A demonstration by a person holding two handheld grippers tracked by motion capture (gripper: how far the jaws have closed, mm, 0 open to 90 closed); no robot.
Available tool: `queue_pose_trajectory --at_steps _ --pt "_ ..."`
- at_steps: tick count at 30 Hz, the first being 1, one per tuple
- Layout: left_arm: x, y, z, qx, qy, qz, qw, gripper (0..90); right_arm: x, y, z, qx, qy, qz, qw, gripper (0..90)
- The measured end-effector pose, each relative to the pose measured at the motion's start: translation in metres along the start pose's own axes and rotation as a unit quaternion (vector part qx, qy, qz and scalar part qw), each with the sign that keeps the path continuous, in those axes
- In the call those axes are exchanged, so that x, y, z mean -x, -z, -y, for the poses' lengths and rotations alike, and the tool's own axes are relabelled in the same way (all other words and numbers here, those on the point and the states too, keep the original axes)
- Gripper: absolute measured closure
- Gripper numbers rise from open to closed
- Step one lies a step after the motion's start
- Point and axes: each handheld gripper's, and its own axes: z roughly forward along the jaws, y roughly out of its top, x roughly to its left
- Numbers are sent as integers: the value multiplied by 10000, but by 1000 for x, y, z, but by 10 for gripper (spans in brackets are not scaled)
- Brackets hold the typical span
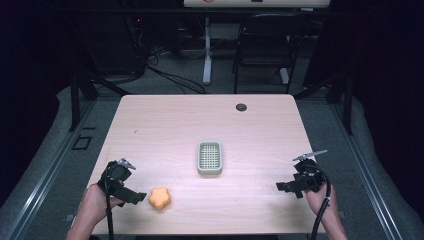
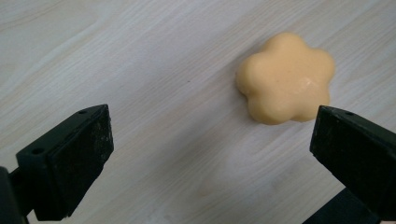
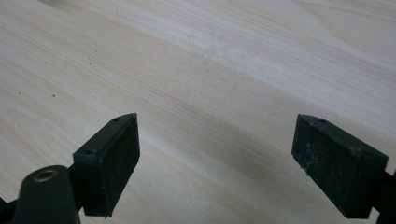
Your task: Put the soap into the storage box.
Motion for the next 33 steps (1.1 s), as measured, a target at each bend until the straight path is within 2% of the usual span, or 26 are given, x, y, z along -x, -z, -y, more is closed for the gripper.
queue_pose_trajectory --at_steps 12,19,27,28,33 --pt "20 -10 -9 -253 -365 2 9990 0 0 -2 0 -81 26 -29 10000 149" --pt "34 -20 -17 -465 -642 -26 9969 0 -2 -3 0 -98 24 -31 9999 149" --pt "43 -28 -23 -497 -773 -28 9958 0 -2 -3 -1 -130 59 -62 9999 149" --pt "45 -30 -24 -562 -829 8 9950 0 -2 -4 -1 -133 44 -61 9999 149" --pt "49 -37 -28 -623 -889 -26 9941 0 -2 -5 -1 -170 62 -85 9998 149"
